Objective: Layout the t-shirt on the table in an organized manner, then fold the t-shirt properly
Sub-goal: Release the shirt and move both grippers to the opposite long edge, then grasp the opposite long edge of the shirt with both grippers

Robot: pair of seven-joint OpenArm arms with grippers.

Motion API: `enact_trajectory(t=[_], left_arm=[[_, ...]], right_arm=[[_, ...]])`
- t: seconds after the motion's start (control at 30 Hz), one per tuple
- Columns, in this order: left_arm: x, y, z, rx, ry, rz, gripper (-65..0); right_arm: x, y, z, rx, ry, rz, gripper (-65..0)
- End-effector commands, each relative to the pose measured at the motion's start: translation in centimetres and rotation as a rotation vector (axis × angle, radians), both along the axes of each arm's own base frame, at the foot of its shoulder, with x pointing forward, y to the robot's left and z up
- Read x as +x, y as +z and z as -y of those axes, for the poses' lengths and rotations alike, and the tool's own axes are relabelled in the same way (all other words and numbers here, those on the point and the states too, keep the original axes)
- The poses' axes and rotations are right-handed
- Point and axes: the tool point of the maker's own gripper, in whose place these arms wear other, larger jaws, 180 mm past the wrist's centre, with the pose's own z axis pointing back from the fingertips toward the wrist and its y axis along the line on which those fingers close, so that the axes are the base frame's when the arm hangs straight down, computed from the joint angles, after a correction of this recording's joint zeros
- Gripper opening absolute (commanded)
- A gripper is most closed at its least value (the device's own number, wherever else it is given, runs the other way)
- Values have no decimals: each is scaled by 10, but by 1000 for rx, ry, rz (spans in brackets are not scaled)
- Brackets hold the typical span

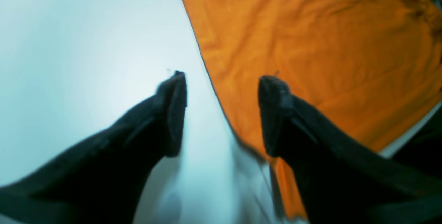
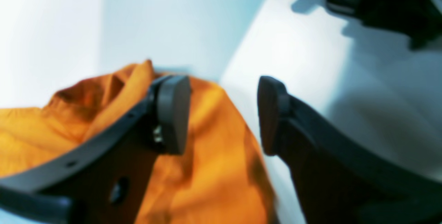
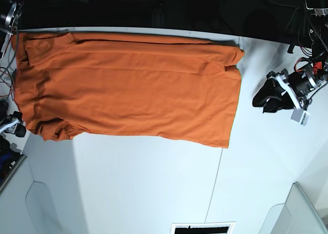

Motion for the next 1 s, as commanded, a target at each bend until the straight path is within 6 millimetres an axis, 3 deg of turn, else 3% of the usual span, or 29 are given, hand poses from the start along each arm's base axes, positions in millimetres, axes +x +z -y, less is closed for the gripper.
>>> enact_trajectory(t=[0.0,0.1,0.23,0.43,0.73,0.97], left_arm=[[13,10,0,-8,-8,43,-249],[36,-4,5,16,-21,29,-239],[70,-14,6,11,-18,4,-239],[108,-23,15,-27,-8,-44,-239],[137,-43,36,-11,10,-51,-239],[141,-53,54,30,-21,-50,-240]], right_arm=[[13,16,8,-20,-7,45,-339],[18,-4,-3,-5,5,3,-315],[11,-27,-13,-1,18,-58,-289],[7,-30,-10,-11,18,-71,-289],[-1,-37,-12,-5,40,-134,-290],[1,-35,-18,34,46,-118,-290]])
